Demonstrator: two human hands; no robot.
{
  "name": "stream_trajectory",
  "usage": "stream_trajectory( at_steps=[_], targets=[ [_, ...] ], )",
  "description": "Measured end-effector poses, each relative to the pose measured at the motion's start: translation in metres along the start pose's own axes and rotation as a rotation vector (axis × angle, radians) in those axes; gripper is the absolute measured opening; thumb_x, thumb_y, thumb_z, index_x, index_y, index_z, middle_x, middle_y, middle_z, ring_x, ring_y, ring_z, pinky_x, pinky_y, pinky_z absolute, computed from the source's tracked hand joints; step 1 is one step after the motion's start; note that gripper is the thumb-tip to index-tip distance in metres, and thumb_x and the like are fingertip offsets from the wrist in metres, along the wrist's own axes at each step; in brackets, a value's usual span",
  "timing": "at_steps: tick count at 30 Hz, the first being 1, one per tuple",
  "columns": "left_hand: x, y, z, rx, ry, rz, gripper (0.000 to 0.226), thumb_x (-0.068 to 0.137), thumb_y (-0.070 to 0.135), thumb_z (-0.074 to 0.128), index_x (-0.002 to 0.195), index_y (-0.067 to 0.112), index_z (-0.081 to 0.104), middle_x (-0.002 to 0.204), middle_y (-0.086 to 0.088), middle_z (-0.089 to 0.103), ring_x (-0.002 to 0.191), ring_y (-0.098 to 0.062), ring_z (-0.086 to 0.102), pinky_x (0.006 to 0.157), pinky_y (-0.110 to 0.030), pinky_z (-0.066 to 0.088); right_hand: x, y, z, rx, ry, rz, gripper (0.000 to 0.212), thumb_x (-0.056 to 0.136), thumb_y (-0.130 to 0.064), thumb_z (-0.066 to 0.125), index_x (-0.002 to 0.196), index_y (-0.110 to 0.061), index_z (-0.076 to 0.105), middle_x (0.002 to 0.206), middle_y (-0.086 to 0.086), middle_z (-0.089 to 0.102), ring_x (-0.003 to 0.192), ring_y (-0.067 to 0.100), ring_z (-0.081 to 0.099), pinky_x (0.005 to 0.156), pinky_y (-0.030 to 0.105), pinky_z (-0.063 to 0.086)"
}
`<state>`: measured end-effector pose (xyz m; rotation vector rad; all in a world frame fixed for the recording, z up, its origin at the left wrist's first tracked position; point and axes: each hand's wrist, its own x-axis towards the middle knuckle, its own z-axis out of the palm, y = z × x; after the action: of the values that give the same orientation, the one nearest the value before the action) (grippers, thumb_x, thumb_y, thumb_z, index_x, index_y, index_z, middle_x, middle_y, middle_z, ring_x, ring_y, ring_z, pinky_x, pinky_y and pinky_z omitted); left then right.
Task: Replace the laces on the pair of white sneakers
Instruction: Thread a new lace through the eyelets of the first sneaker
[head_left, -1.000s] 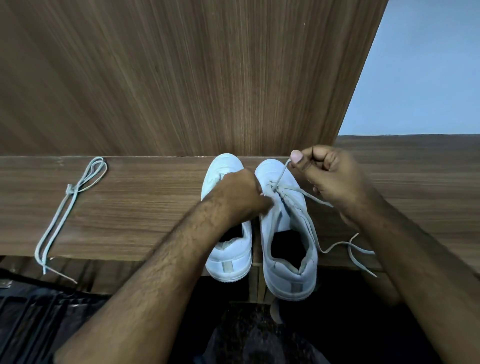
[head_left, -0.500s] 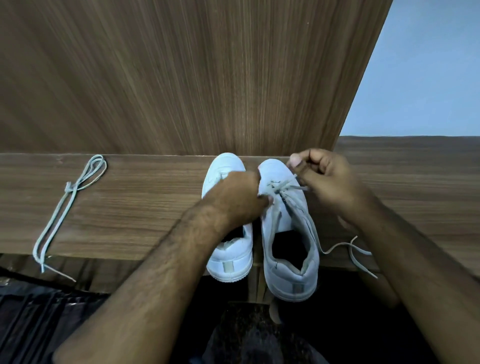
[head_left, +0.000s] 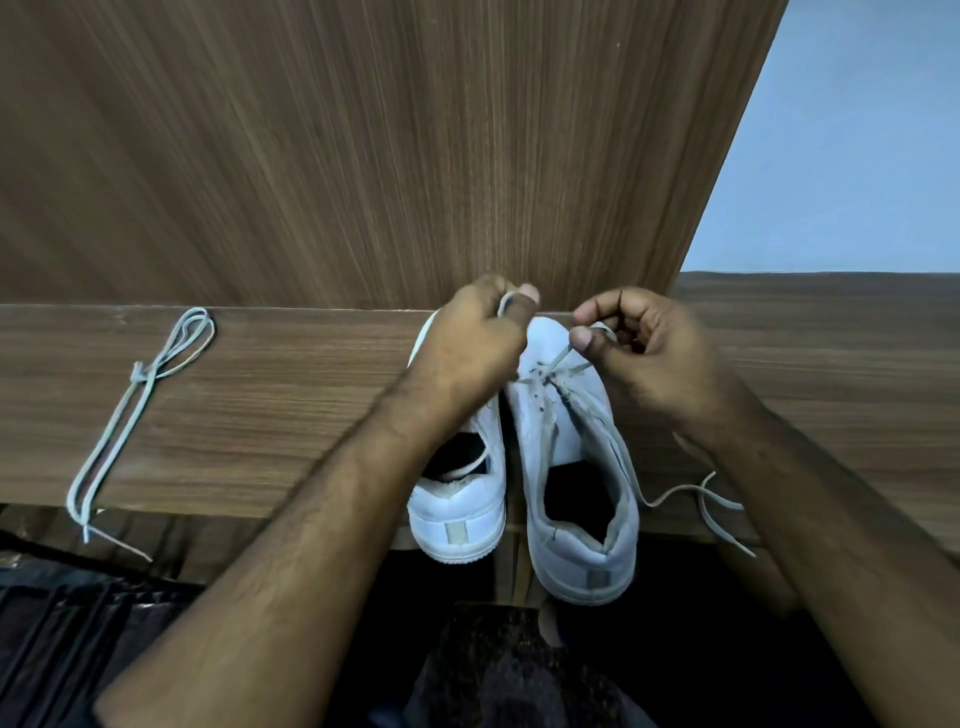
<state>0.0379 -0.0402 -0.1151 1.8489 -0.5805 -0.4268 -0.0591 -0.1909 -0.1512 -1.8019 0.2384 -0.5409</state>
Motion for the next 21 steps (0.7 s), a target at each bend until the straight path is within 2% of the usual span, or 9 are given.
stream_trajectory(
  at_steps=[2, 4, 7, 10, 13, 16, 18, 21],
  targets=[
    [0.002, -0.009, 0.002, 0.411, -0.001, 0.091, 0.016, 0.097, 0.032, 0.06, 0.095, 0.017, 0.054, 0.072, 0.006, 0.056, 0.064, -0.01, 0.056, 0.047, -0.01, 0.035, -0.001, 0.003, 0.0, -0.134, -0.041, -0.015, 0.014, 0.091, -0.013, 0.071, 0.097, -0.026, 0.07, 0.086, 0.001, 0.066, 0.075, 0.009, 0.056, 0.072, 0.021, 0.049],
    [0.005, -0.017, 0.006, 0.593, -0.093, 0.058, 0.018, 0.093, 0.031, 0.065, 0.101, 0.016, 0.06, 0.08, 0.007, 0.056, 0.078, -0.013, 0.061, 0.053, -0.011, 0.034, -0.001, 0.006, 0.0, -0.331, -0.088, -0.046, 0.021, 0.09, -0.01, 0.07, 0.097, -0.029, 0.069, 0.094, -0.013, 0.067, 0.084, 0.001, 0.06, 0.08, 0.019, 0.05],
    [0.006, -0.023, 0.009, 0.703, -0.112, -0.018, 0.027, 0.092, 0.039, 0.067, 0.101, 0.013, 0.067, 0.089, 0.0, 0.062, 0.089, -0.02, 0.062, 0.07, -0.027, 0.042, -0.002, 0.009, 0.003, -0.523, -0.105, -0.083, 0.023, 0.09, -0.01, 0.07, 0.097, -0.032, 0.069, 0.099, -0.018, 0.065, 0.091, -0.001, 0.06, 0.083, 0.024, 0.05],
    [0.007, -0.023, 0.002, 0.744, -0.131, -0.035, 0.027, 0.092, 0.037, 0.068, 0.096, 0.01, 0.068, 0.087, -0.003, 0.064, 0.086, -0.021, 0.062, 0.069, -0.028, 0.043, -0.003, 0.011, 0.007, -0.573, -0.045, -0.1, 0.017, 0.09, -0.014, 0.07, 0.098, -0.029, 0.069, 0.095, -0.018, 0.061, 0.083, -0.003, 0.057, 0.076, 0.021, 0.046],
    [0.003, -0.021, -0.002, 0.675, -0.222, -0.07, 0.019, 0.092, 0.032, 0.068, 0.08, 0.017, 0.066, 0.074, 0.005, 0.059, 0.074, -0.013, 0.055, 0.058, -0.023, 0.037, -0.004, 0.012, 0.011, -0.644, -0.015, -0.058, 0.013, 0.091, -0.029, 0.07, 0.104, -0.027, 0.067, 0.095, -0.016, 0.058, 0.08, 0.001, 0.056, 0.075, 0.026, 0.049],
    [0.002, -0.018, -0.005, 0.398, -0.148, -0.116, 0.02, 0.096, 0.029, 0.063, 0.079, 0.018, 0.065, 0.067, 0.003, 0.058, 0.057, -0.012, 0.05, 0.052, -0.021, 0.038, -0.006, 0.018, 0.012, -0.771, -0.081, 0.115, 0.035, 0.092, -0.048, 0.063, 0.114, -0.023, 0.061, 0.102, -0.009, 0.057, 0.084, 0.007, 0.052, 0.065, 0.024, 0.038],
    [0.002, -0.016, -0.006, 0.201, -0.063, -0.134, 0.023, 0.097, 0.03, 0.062, 0.078, 0.019, 0.067, 0.072, -0.003, 0.069, 0.054, -0.014, 0.052, 0.056, -0.026, 0.044, -0.008, 0.02, 0.01, -0.766, -0.055, 0.212, 0.037, 0.092, -0.054, 0.06, 0.109, -0.022, 0.057, 0.095, -0.007, 0.059, 0.082, 0.009, 0.053, 0.059, 0.022, 0.034],
    [0.002, -0.01, -0.007, 0.045, -0.019, -0.11, 0.021, 0.098, 0.025, 0.06, 0.082, 0.014, 0.069, 0.085, 0.002, 0.077, 0.073, -0.021, 0.063, 0.075, -0.036, 0.053, -0.009, 0.018, 0.004, -0.783, -0.051, 0.293, 0.034, 0.091, -0.056, 0.06, 0.089, -0.022, 0.058, 0.08, -0.007, 0.06, 0.073, 0.011, 0.055, 0.056, 0.026, 0.034]
  ],
)
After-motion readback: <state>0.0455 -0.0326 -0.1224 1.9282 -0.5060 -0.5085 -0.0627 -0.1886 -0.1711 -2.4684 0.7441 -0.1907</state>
